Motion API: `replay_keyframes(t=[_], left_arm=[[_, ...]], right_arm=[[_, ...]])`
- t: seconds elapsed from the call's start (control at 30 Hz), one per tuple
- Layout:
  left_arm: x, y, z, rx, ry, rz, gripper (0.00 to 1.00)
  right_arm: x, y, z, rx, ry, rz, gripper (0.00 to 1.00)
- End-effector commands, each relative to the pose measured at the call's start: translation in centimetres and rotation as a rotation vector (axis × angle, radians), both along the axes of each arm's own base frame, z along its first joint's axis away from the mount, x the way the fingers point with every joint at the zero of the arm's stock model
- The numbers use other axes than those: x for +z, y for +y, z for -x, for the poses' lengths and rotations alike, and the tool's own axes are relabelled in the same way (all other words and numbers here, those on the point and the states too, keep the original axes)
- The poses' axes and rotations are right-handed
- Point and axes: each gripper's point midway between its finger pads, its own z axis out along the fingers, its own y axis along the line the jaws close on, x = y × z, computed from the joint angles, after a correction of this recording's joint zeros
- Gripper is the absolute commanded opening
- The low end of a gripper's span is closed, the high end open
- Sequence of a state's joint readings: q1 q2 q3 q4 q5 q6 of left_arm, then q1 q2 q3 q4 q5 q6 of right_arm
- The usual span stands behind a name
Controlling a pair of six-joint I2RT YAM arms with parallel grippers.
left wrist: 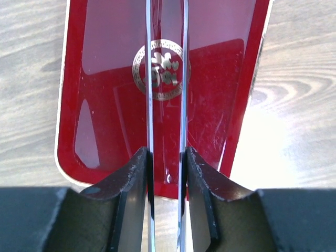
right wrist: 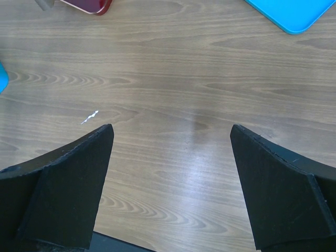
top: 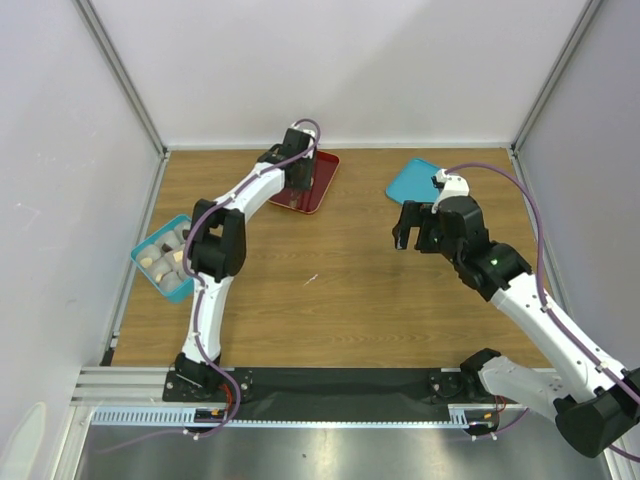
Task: Pack the chocolate
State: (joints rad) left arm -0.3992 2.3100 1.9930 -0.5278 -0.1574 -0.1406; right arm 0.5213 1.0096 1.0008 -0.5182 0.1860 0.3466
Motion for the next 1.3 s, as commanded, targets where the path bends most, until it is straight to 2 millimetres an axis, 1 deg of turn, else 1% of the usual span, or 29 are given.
replay_keyframes(t=[0.0, 0.03, 0.27, 0.3, 0.37, 0.4, 0.43, 0.47, 0.5, 0.53, 0.57, 0.6, 0.63, 0.67, 0.7, 0.77, 0.8, 0.87, 0.9, 0.93, 0.97, 1.0, 1.03, 1.07, 1.1, 1.13, 1.17, 1.2, 1.27], left_arm=[[7.5, -0.1, 0.3, 0.021, -0.099, 0.080, 0.33], [7.3, 0.1, 1.0, 0.030, -0.082, 0.082, 0.33], [8.9, 1.8, 4.9, 0.066, -0.059, 0.088, 0.31], [8.4, 2.1, 5.8, 0.071, -0.035, 0.078, 0.31], [9.4, 2.6, 6.8, 0.077, -0.039, 0.085, 0.30], [8.6, 3.1, 7.8, 0.086, -0.010, 0.067, 0.30], [9.6, 3.5, 8.4, 0.097, -0.017, 0.073, 0.30], [9.6, 3.8, 9.1, 0.105, -0.008, 0.067, 0.29], [9.7, 4.5, 10.0, 0.120, 0.009, 0.053, 0.29], [9.2, 5.2, 11.0, 0.146, 0.029, 0.037, 0.28], [10.8, 5.8, 11.9, 0.158, 0.003, 0.044, 0.27], [11.1, 6.4, 13.0, 0.173, 0.014, 0.034, 0.27], [10.8, 7.4, 14.1, 0.204, 0.026, 0.014, 0.28], [12.9, 8.1, 15.2, 0.221, -0.012, 0.029, 0.31], [12.6, 8.9, 16.7, 0.240, 0.014, 0.016, 0.31], [13.9, 10.2, 18.6, 0.276, 0.000, 0.015, 0.33], [14.8, 11.4, 20.5, 0.315, -0.001, 0.034, 0.33], [15.2, 12.3, 22.3, 0.339, 0.010, 0.075, 0.33], [16.0, 13.0, 23.8, 0.365, -0.005, 0.106, 0.33], [16.2, 13.7, 24.5, 0.390, -0.002, 0.112, 0.33], [16.6, 14.8, 25.2, 0.427, -0.011, 0.107, 0.33], [16.9, 16.1, 26.6, 0.465, -0.010, 0.107, 0.33], [17.1, 16.8, 27.3, 0.485, -0.016, 0.106, 0.33], [17.0, 17.5, 28.0, 0.503, -0.015, 0.100, 0.33], [16.4, 18.6, 29.0, 0.541, 0.008, 0.084, 0.33], [16.6, 19.1, 30.0, 0.554, -0.002, 0.097, 0.33], [16.0, 20.0, 30.9, 0.588, 0.017, 0.093, 0.33], [15.0, 20.0, 31.6, 0.593, 0.042, 0.109, 0.33], [14.7, 20.3, 32.7, 0.606, 0.042, 0.142, 0.32]], right_arm=[[2.1, 0.0, 0.1, 0.000, -0.063, -0.042, 1.00], [2.3, -0.1, 0.1, 0.000, -0.065, -0.043, 1.00], [2.9, -0.1, 0.8, 0.006, -0.077, -0.071, 1.00], [3.0, -0.1, 0.9, 0.006, -0.079, -0.075, 1.00], [3.1, 0.0, 1.1, 0.014, -0.081, -0.083, 1.00], [3.2, 0.1, 1.1, 0.016, -0.082, -0.094, 1.00], [3.1, 0.3, 1.2, 0.026, -0.078, -0.102, 1.00], [3.1, 0.5, 1.3, 0.030, -0.077, -0.107, 1.00], [3.0, 0.5, 1.4, 0.034, -0.074, -0.108, 1.00], [2.9, 0.7, 1.5, 0.041, -0.066, -0.122, 1.00], [2.9, 0.8, 1.7, 0.045, -0.065, -0.131, 1.00], [2.8, 0.8, 1.9, 0.049, -0.063, -0.138, 1.00], [2.8, 1.1, 2.2, 0.059, -0.059, -0.158, 0.99], [2.7, 1.3, 2.3, 0.067, -0.060, -0.169, 0.99], [2.5, 1.2, 2.7, 0.071, -0.060, -0.178, 0.99], [2.2, 1.6, 3.1, 0.086, -0.054, -0.202, 0.99], [1.8, 1.6, 3.4, 0.092, -0.045, -0.203, 1.00], [1.2, 1.9, 3.9, 0.119, -0.027, -0.207, 0.99], [1.2, 1.9, 3.9, 0.120, -0.027, -0.202, 0.99], [1.4, 1.9, 4.0, 0.123, -0.029, -0.202, 1.00], [1.9, 1.8, 4.1, 0.125, -0.039, -0.201, 1.00], [2.2, 1.7, 4.0, 0.127, -0.048, -0.200, 0.99], [2.9, 2.2, 4.3, 0.157, -0.063, -0.219, 1.00], [3.0, 2.3, 4.4, 0.167, -0.068, -0.225, 1.00], [3.2, 2.5, 4.6, 0.176, -0.072, -0.230, 1.00], [3.1, 2.7, 4.8, 0.186, -0.073, -0.229, 1.00], [2.6, 2.9, 4.9, 0.194, -0.064, -0.226, 1.00], [2.6, 3.2, 5.1, 0.205, -0.060, -0.228, 1.00], [2.9, 3.8, 5.5, 0.234, -0.060, -0.235, 1.00]])
